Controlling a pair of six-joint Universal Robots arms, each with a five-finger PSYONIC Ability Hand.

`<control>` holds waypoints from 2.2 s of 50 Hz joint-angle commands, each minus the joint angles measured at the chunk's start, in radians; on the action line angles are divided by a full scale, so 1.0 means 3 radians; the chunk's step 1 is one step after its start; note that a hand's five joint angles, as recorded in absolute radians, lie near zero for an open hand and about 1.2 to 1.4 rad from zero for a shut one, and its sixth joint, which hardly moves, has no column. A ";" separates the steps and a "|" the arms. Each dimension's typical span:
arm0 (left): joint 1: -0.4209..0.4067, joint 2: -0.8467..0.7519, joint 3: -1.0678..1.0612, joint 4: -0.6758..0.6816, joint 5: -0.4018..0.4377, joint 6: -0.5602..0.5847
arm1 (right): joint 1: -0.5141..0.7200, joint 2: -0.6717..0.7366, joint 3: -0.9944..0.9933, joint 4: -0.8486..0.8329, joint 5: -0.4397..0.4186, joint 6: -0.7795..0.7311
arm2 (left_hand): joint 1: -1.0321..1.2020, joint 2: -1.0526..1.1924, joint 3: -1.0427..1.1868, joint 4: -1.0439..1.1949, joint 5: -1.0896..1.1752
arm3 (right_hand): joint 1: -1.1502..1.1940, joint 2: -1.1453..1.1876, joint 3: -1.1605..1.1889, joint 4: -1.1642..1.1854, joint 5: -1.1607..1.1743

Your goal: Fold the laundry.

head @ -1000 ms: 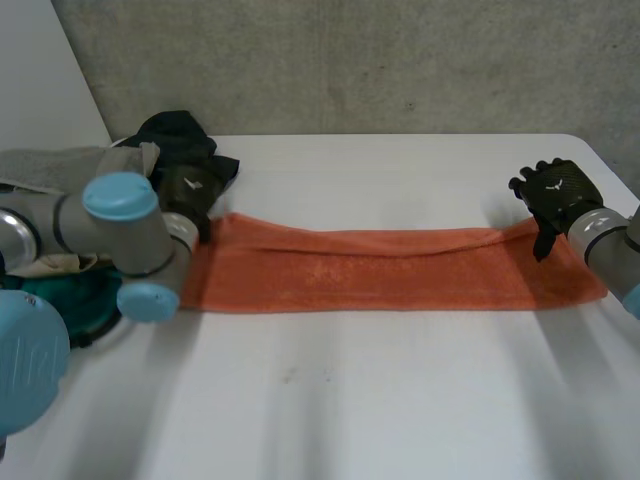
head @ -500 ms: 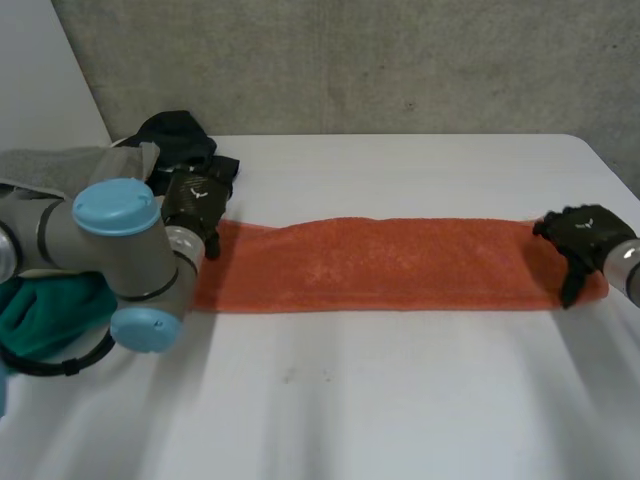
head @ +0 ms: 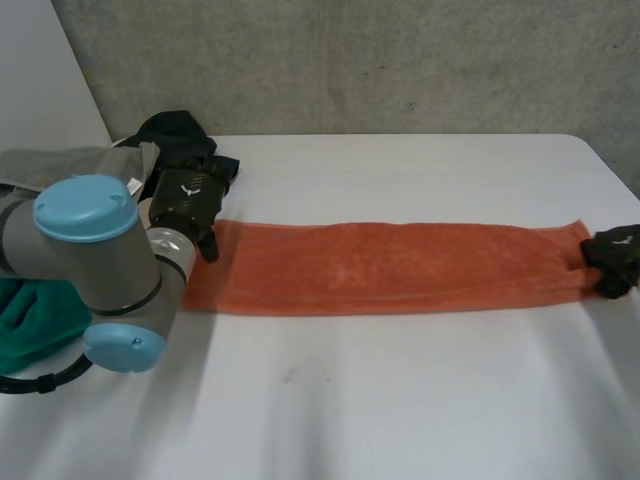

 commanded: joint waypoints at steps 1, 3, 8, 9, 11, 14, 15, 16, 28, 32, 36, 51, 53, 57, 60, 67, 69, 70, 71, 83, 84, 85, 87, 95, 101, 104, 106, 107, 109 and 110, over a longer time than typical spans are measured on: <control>0.0032 0.0240 -0.0129 -0.0005 0.0003 -0.0004 | -0.0393 -0.0144 -0.0064 0.0004 0.0264 -0.0523 | -0.0041 -0.0096 -0.0115 -0.0081 -0.0151 | 0.1472 0.0735 0.0719 0.0700 0.0838; 0.0037 0.0322 -0.0170 -0.0005 0.0003 -0.0004 | -0.0414 -0.0201 -0.0094 -0.0001 0.0315 -0.0717 | -0.0041 -0.0096 -0.0115 -0.0081 -0.0151 | 0.1472 0.0735 0.0719 0.0700 0.0838; 0.0042 0.0430 -0.0257 -0.0005 0.0003 -0.0039 | -0.0230 -0.0267 -0.0151 -0.0175 0.0300 -0.0770 | -0.0051 -0.0106 -0.0125 -0.0091 -0.0161 | 0.1472 0.0735 0.0719 0.0700 0.0838; 0.0042 0.0450 -0.0267 -0.0005 0.0003 -0.0044 | -0.0123 -0.0298 -0.0166 -0.0241 0.0295 -0.0744 | -0.0051 -0.0106 -0.0125 -0.0091 -0.0161 | 0.1472 0.0735 0.0719 0.0700 0.0838; 0.0042 0.0496 -0.0298 -0.0005 0.0003 -0.0080 | 0.0204 -0.0425 -0.0176 -0.0430 0.0289 -0.0667 | -0.0041 -0.0096 -0.0115 -0.0081 -0.0151 | 0.1472 0.0735 0.0719 0.0700 0.0838; 0.0042 0.0552 -0.0339 -0.0005 0.0003 -0.0136 | 0.0698 -0.0594 -0.0192 -0.0711 0.0229 -0.0601 | -0.0051 -0.0106 -0.0125 -0.0091 -0.0161 | 0.1472 0.0735 0.0719 0.0700 0.0838; 0.0042 0.0568 -0.0349 -0.0011 0.0003 -0.0147 | 0.0828 -0.0610 -0.0197 -0.0783 0.0193 -0.0596 | -0.0042 -0.0096 -0.0115 -0.0082 -0.0151 | 0.1472 0.0735 0.0719 0.0700 0.0838; 0.0042 0.0588 -0.0359 -0.0011 0.0003 -0.0157 | 0.0960 -0.0615 -0.0202 -0.0845 0.0147 -0.0591 | -0.0051 -0.0106 -0.0125 -0.0091 -0.0161 | 0.1472 0.0735 0.0719 0.0700 0.0838; 0.0114 0.0721 -0.0569 -0.0021 0.0013 -0.0254 | 0.2618 0.0197 -0.0677 -0.1295 -0.0758 -0.0483 | -0.0041 -0.0096 -0.0115 -0.0081 -0.0151 | 0.1472 0.0735 0.0719 0.0700 0.0838; 0.0114 0.0716 -0.0641 -0.0021 0.0023 -0.0254 | 0.2853 0.0657 -0.0851 -0.1270 -0.0764 -0.0509 | -0.0051 -0.0106 -0.0125 -0.0091 -0.0161 | 0.1472 0.0735 0.0719 0.0700 0.0838; 0.0099 0.0706 -0.0656 -0.0021 0.0023 -0.0254 | 0.2905 0.0776 -0.0887 -0.1270 -0.0688 -0.0493 | -0.0051 -0.0106 -0.0125 -0.0091 -0.0161 | -0.0246 -0.0984 -0.0999 -0.1019 -0.0881; -0.0228 0.0507 -0.0125 -0.0011 0.0212 -0.0264 | 0.2267 -0.0507 -0.0167 -0.0729 0.0070 0.1260 | -0.0012 -0.0067 -0.0086 -0.0052 -0.0122 | -0.2601 -0.3338 -0.3353 -0.3373 -0.3235; -0.0366 0.0354 -0.0008 -0.0011 0.0273 -0.0259 | 0.2098 -0.0503 -0.0060 -0.0494 0.0080 0.1337 | 0.0017 -0.0038 -0.0057 -0.0023 -0.0093 | -0.2601 -0.3338 -0.3353 -0.3373 -0.3235; -0.0494 0.0057 0.0157 -0.0041 0.0412 -0.0198 | 0.1872 -0.0523 0.0166 -0.0181 0.0100 0.1286 | 0.0349 0.0294 0.0275 0.0309 0.0239 | -0.2601 -0.3338 -0.3353 -0.3373 -0.3235; -0.0510 -0.0147 0.0238 -0.0153 0.0458 -0.0132 | 0.1739 -0.0533 0.0345 -0.0104 0.0090 0.1230 | 0.1071 0.1016 0.0997 0.1031 0.0961 | -0.2601 -0.3338 -0.3353 -0.3373 -0.3235; -0.0546 -0.0470 0.0361 -0.0328 0.0412 0.0129 | 0.1616 -0.0528 0.0595 -0.0165 0.0105 0.1189 | 0.1182 0.1127 0.1108 0.1142 0.1072 | -0.2146 -0.2884 -0.2899 -0.2919 -0.2781; -0.0541 -0.0526 0.0382 -0.0333 0.0407 0.0195 | 0.1606 -0.0518 0.0626 -0.0206 0.0105 0.1194 | 0.1192 0.1137 0.1118 0.1152 0.1082 | -0.2029 -0.2766 -0.2782 -0.2801 -0.2663; -0.0535 -0.0582 0.0407 -0.0338 0.0402 0.0241 | 0.1596 -0.0493 0.0642 -0.0262 0.0105 0.1209 | 0.1192 0.1137 0.1118 0.1152 0.1082 | -0.1747 -0.2484 -0.2500 -0.2519 -0.2381; -0.0535 -0.0618 0.0418 -0.0343 0.0381 0.0257 | 0.1596 -0.0482 0.0647 -0.0288 0.0105 0.1214 | 0.1192 0.1137 0.1118 0.1152 0.1082 | -0.1609 -0.2346 -0.2362 -0.2381 -0.2243; -0.0556 -0.0236 0.0183 -0.0466 0.0074 0.0206 | 0.1529 -0.0431 0.0580 -0.0436 0.0836 0.0393 | 0.0820 0.0766 0.0747 0.0780 0.0711 | 0.1472 0.0735 0.0719 0.0700 0.0838; -0.0551 -0.0098 0.0091 -0.0466 0.0074 0.0171 | 0.1504 -0.0492 0.0565 -0.0441 0.0912 0.0118 | 0.0742 0.0687 0.0668 0.0702 0.0632 | 0.1472 0.0735 0.0719 0.0700 0.0838; -0.0546 -0.0031 0.0055 -0.0466 0.0074 0.0150 | 0.1499 -0.0523 0.0565 -0.0441 0.0939 -0.0032 | 0.0722 0.0667 0.0648 0.0682 0.0612 | 0.1472 0.0735 0.0719 0.0700 0.0838; -0.0541 0.0082 -0.0012 -0.0466 0.0074 0.0099 | 0.1514 -0.0584 0.0540 -0.0456 0.0959 -0.0349 | 0.0712 0.0657 0.0638 0.0672 0.0602 | 0.1472 0.0735 0.0719 0.0700 0.0838; -0.0449 0.0409 -0.0237 -0.0476 0.0074 -0.0116 | 0.2336 -0.0518 0.0187 -0.0927 0.0510 -0.0923 | 0.0683 0.0628 0.0609 0.0643 0.0573 | 0.1472 0.0735 0.0719 0.0700 0.0838; -0.0362 0.0425 -0.0303 -0.0481 0.0069 -0.0126 | 0.2878 -0.0166 0.0222 -0.1004 -0.0170 -0.0928 | 0.0644 0.0589 0.0570 0.0604 0.0534 | 0.1472 0.0735 0.0719 0.0700 0.0838; -0.0346 0.0425 -0.0319 -0.0476 0.0064 -0.0126 | 0.2946 -0.0140 0.0263 -0.1009 -0.0273 -0.0908 | 0.0644 0.0589 0.0570 0.0604 0.0534 | 0.1472 0.0735 0.0719 0.0700 0.0838; -0.0336 0.0425 -0.0314 -0.0471 0.0064 -0.0131 | 0.2951 -0.0170 0.0274 -0.1009 -0.0263 -0.0816 | 0.0634 0.0579 0.0560 0.0594 0.0524 | -0.0367 -0.1104 -0.1120 -0.1139 -0.1001; -0.0331 0.0425 -0.0303 -0.0466 0.0064 -0.0131 | 0.2956 -0.0175 0.0284 -0.1014 -0.0263 -0.0729 | 0.0614 0.0560 0.0541 0.0574 0.0505 | -0.1081 -0.1819 -0.1834 -0.1854 -0.1716; -0.0326 0.0425 -0.0268 -0.0456 0.0069 -0.0142 | 0.2920 -0.0201 0.0299 -0.1040 -0.0242 -0.0387 | 0.0536 0.0481 0.0462 0.0496 0.0426 | -0.2074 -0.2811 -0.2827 -0.2847 -0.2708; -0.0321 0.0425 -0.0252 -0.0455 0.0069 -0.0147 | 0.2875 -0.0246 0.0299 -0.1039 -0.0232 -0.0184 | 0.0536 0.0481 0.0462 0.0496 0.0426 | -0.2368 -0.3105 -0.3121 -0.3140 -0.3002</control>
